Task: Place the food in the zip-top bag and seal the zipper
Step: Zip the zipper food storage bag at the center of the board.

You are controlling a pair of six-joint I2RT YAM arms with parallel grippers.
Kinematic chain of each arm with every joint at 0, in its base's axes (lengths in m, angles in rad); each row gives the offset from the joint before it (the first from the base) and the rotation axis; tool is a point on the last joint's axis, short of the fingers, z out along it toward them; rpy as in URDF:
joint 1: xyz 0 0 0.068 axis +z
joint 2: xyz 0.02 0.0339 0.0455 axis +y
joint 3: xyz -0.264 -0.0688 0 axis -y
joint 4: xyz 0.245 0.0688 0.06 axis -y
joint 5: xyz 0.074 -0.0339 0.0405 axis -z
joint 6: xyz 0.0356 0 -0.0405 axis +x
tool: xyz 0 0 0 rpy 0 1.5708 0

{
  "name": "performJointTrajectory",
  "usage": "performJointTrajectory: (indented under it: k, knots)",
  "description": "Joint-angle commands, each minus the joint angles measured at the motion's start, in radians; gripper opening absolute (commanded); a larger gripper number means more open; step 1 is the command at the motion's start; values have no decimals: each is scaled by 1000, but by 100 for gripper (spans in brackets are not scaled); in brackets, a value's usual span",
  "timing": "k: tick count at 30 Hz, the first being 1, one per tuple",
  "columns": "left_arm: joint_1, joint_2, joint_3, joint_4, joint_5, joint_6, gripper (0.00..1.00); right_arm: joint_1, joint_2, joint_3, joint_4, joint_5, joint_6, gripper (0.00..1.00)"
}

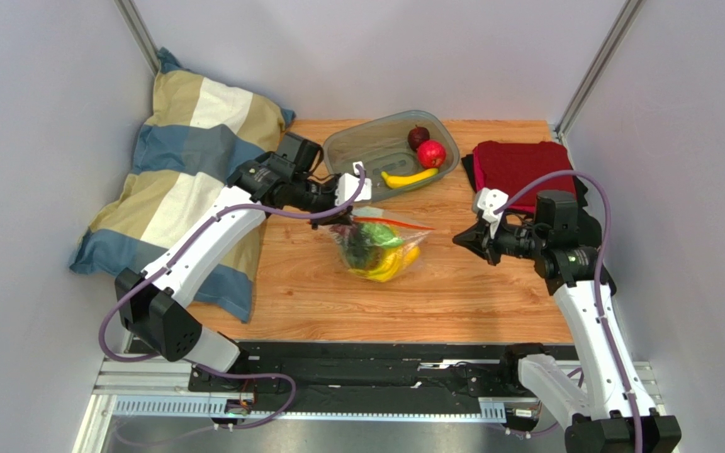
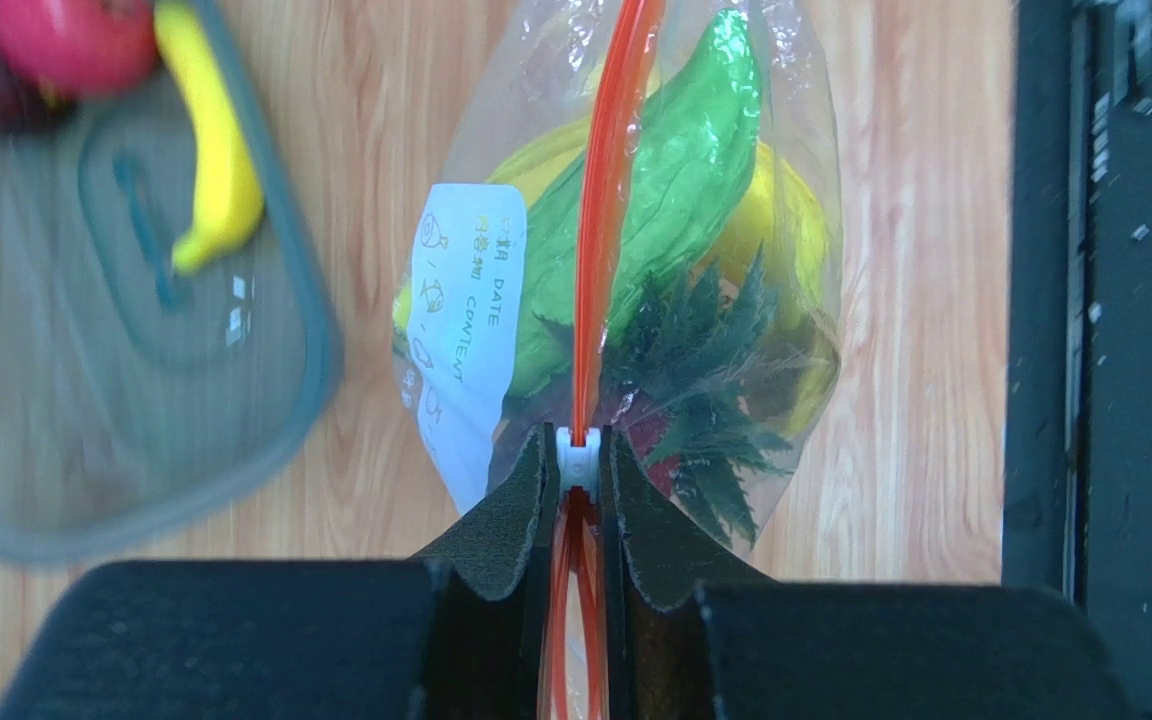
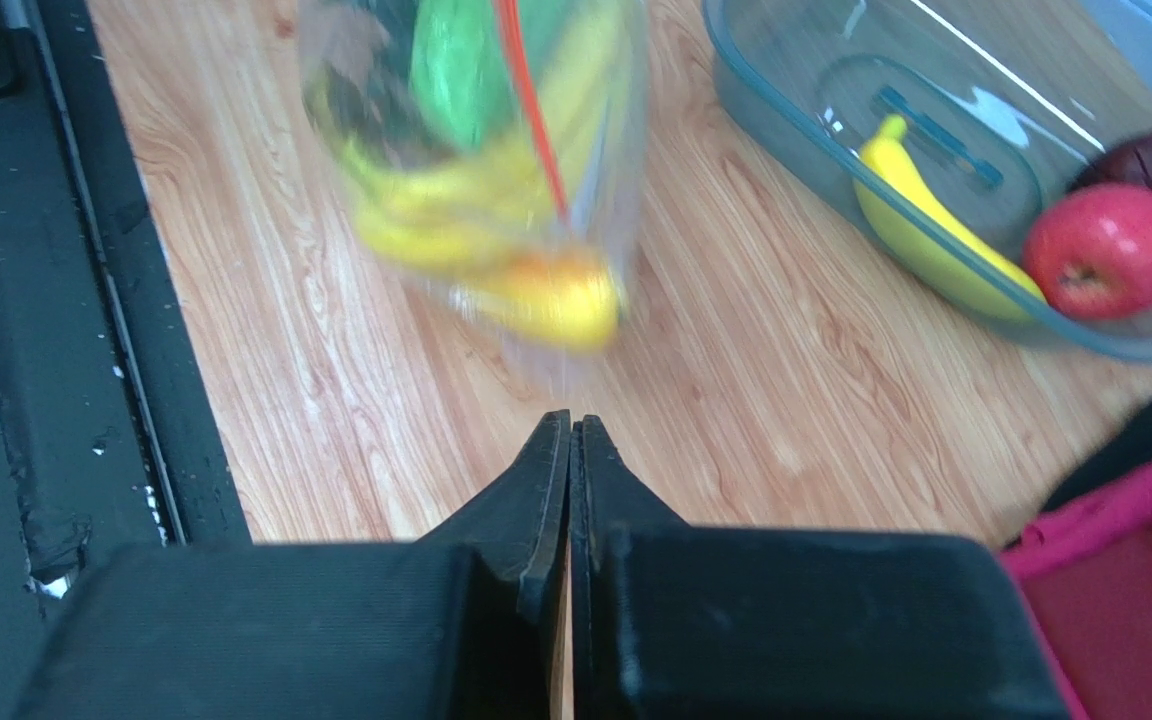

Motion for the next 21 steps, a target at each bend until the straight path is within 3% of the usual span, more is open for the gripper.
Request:
performJointTrajectory:
  k: [1, 6, 7, 8, 10, 11, 17, 21]
  knots:
    - [63, -67, -29, -62, -106, 55, 0, -39, -38, -10, -35, 31, -18, 0]
    - [70, -107, -54, -68, -86, 51, 0, -47, -43, -7, -51, 2, -18, 0]
    - [70, -109, -51, -71, -69, 41, 0, -45, -34, -4, -46, -41, -11, 8]
    - [72, -107, -39, -72, -49, 34, 0, -44, -29, 14, -46, -64, 18, 26]
    - [69, -104, -22, -71, 16, 3, 0, -21, -11, 22, 3, -97, 74, 95]
    - [61, -99, -7, -68, 38, -8, 0, -1, -2, 36, 23, -89, 91, 100]
    - [-41, -78, 52, -36, 55, -86, 0, 201, 79, 105, 113, 26, 126, 99]
    - [-123, -64, 67, 0, 60, -150, 0, 335, 136, 141, 207, 105, 197, 85]
